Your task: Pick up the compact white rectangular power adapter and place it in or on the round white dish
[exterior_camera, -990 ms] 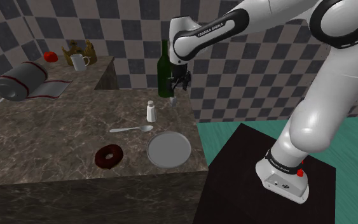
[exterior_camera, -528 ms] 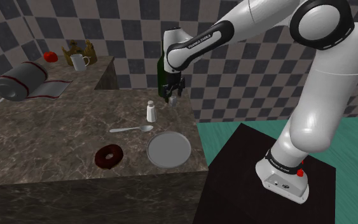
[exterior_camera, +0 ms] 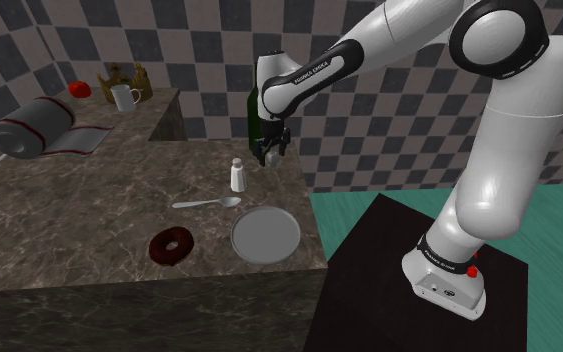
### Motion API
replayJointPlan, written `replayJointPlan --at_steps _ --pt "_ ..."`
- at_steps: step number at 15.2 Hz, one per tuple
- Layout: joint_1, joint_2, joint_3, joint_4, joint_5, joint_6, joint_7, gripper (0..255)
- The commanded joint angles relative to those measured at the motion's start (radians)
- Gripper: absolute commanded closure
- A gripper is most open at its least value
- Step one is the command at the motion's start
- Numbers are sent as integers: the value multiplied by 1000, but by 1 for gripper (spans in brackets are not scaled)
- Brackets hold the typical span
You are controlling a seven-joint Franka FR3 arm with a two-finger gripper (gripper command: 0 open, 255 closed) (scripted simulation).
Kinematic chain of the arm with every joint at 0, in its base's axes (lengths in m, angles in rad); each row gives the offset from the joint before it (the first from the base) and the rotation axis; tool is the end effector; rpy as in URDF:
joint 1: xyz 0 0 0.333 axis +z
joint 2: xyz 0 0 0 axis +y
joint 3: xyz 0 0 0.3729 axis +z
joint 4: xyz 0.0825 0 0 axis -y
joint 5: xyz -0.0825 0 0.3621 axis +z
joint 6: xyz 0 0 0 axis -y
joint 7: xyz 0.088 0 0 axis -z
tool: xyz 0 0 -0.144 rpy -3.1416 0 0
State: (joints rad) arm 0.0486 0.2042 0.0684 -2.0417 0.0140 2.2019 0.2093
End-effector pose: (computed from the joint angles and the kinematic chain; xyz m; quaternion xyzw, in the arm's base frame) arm 0.5683 0.0663 0.3721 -0.9984 0.0509 0.0235 0.0088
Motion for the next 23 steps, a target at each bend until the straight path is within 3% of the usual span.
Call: replayJointPlan --at_steps 1,2,3,12,23 --pt "0 0 0 0 0 0 0 0" --pt "0 0 0 0 0 0 0 0" --pt "0 0 0 0 0 0 0 255" --pt "0 0 0 0 0 0 0 255" --pt "-1 -69 1 66 4 -135 0 255"
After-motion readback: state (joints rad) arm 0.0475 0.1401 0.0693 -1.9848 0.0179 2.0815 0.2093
